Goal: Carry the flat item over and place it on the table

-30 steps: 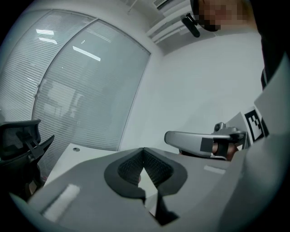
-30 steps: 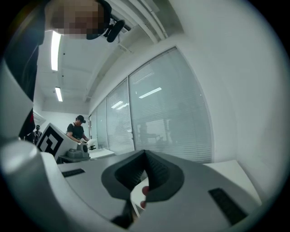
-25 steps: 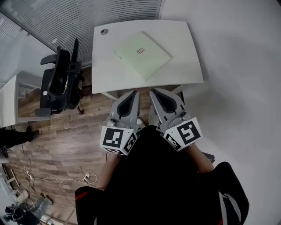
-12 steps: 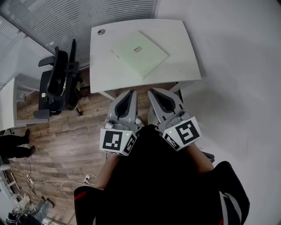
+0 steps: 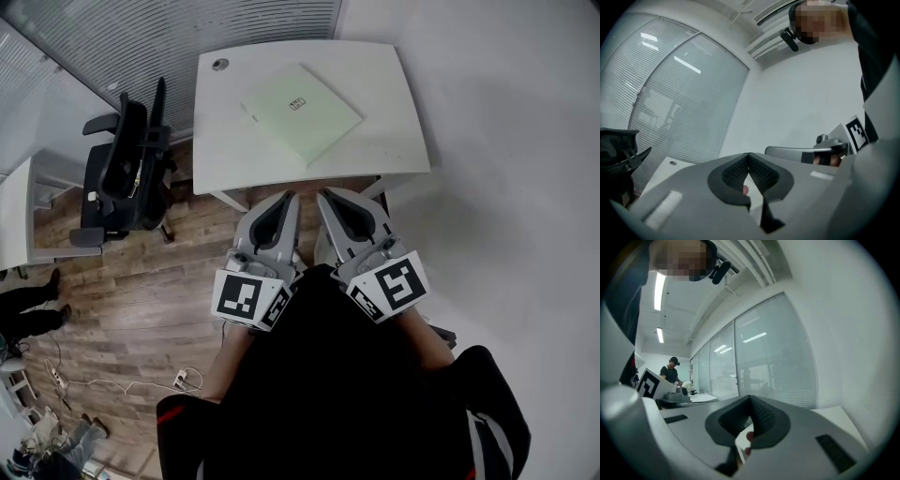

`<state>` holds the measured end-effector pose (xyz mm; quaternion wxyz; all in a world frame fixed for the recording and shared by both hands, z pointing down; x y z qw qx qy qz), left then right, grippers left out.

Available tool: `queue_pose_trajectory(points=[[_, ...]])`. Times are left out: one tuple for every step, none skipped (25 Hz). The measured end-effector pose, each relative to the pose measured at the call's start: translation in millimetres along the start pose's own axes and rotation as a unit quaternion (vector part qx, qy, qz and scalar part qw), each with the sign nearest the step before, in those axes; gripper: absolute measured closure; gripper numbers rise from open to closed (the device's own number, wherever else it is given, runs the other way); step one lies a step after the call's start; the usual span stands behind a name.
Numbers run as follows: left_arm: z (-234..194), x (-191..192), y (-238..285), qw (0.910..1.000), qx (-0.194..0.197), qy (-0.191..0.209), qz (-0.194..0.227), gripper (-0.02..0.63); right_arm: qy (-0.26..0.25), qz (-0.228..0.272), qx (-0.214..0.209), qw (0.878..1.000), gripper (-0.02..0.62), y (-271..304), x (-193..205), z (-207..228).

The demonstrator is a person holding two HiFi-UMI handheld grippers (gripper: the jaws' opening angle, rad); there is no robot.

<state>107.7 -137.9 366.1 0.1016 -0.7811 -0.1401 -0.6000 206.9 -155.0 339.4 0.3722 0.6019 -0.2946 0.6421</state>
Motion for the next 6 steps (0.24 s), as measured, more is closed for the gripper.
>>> queue_pose_trajectory(points=[[0.6, 1.5, 0.6, 1.0000, 0.001, 0.000, -0.003, 0.600, 0.000, 0.001, 0.000, 1.000, 0.597, -1.0, 0.4, -0.5], [0.8, 3.2, 1.3, 1.0000, 0.001, 0.000, -0.007, 0.600, 0.001, 0.002, 0.000, 1.000, 0.597, -2.0, 1.2, -1.1], [0.8, 4.7, 2.0, 0.9999, 0.000, 0.001, -0.010, 0.600, 0.001, 0.002, -0.001, 1.000, 0.595, -2.7, 2.1, -1.6], [0.9, 6.2, 2.9, 0.9999, 0.000, 0.002, -0.013, 0.600, 0.001, 0.002, -0.003, 1.000, 0.597, -3.1, 3.1, -1.7], [1.0, 7.5, 4.0, 0.9999, 0.001, 0.003, -0.015, 0.600, 0.000, 0.002, -0.005, 1.000, 0.597, -3.3, 4.0, -1.6], [1.1, 8.8, 5.2, 0.9998, 0.002, 0.003, -0.017, 0.600, 0.000, 0.001, -0.007, 1.000, 0.597, -3.5, 4.9, -1.4]])
Point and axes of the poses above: the fingertips, and each gripper's own axes: y forward along the fingers, z to its right, x out of its underside, the point moved 5 cm from there along -y, backward along the fingers, and after that the axes turned 4 degrees about -x, right-handed, at the moved point
